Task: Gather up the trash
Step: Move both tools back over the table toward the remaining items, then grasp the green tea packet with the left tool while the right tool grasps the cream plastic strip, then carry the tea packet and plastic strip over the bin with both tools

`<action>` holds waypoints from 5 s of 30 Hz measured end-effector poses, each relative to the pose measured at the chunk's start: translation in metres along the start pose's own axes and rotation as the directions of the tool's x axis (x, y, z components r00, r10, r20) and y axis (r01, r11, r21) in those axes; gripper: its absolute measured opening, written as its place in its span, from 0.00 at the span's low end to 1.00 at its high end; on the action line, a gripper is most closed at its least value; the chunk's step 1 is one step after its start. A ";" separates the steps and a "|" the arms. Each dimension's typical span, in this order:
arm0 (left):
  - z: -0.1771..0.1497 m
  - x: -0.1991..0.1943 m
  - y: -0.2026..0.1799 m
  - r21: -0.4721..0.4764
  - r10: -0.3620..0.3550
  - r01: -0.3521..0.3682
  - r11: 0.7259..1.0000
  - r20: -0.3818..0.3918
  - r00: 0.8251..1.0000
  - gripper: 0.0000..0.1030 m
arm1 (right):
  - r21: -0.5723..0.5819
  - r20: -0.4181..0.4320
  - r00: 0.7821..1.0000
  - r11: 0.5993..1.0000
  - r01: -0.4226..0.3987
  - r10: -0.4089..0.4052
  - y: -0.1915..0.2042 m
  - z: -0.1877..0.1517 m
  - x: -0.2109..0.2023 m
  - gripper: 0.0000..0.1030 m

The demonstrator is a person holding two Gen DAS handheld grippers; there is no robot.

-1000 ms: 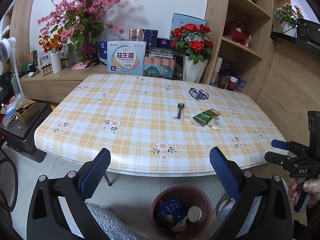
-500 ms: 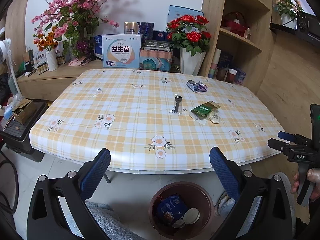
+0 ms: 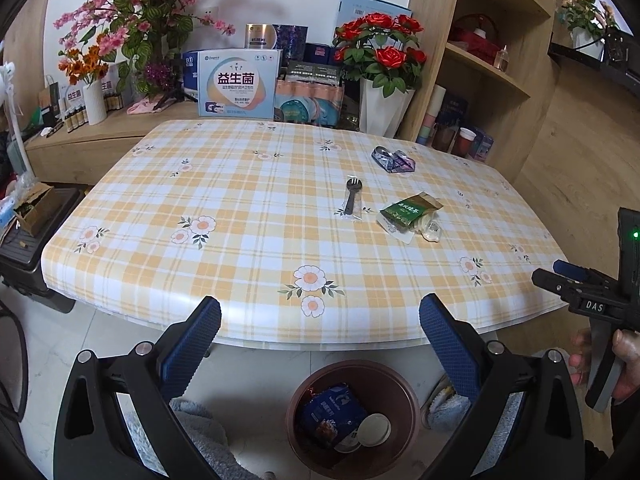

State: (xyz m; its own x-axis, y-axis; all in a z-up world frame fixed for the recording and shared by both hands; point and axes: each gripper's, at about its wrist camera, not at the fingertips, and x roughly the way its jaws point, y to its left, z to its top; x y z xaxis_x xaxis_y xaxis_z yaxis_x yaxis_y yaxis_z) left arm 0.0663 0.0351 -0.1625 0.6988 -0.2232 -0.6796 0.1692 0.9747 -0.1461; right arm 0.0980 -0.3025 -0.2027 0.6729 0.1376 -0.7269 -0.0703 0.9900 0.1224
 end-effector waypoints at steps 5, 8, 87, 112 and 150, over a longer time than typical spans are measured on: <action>0.009 0.012 -0.004 0.032 -0.028 0.029 0.999 -0.012 1.000 0.94 | 0.028 -0.013 1.000 0.999 -0.019 0.019 -0.004 0.012 0.010 0.95; 0.015 0.022 -0.007 0.046 -0.040 0.041 0.998 -0.021 0.999 0.94 | 0.030 -0.020 1.000 0.999 -0.022 0.022 -0.006 0.021 0.015 0.95; 0.084 0.153 0.068 -0.202 -0.210 0.197 0.959 -0.041 0.977 0.18 | 0.185 -0.192 0.981 0.983 0.002 0.034 -0.028 0.133 0.244 0.22; 0.079 0.074 0.009 -0.129 -0.286 0.289 0.949 0.041 0.957 0.18 | 0.131 0.044 0.993 0.985 -0.113 0.108 -0.011 0.110 0.088 0.14; -0.016 -0.046 -0.004 -0.124 -0.282 0.298 0.946 0.128 0.951 0.18 | -0.067 0.031 0.969 0.968 -0.241 0.243 0.065 -0.009 -0.021 0.14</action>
State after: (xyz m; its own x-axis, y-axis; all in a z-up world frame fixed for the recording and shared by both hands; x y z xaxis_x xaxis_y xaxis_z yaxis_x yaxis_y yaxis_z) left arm 0.0227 0.0417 -0.1420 0.7058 -0.4892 -0.5124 0.2823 0.8576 -0.4299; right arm 0.0730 -0.2405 -0.1854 0.6582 0.3733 -0.6538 -0.2795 0.9275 0.2483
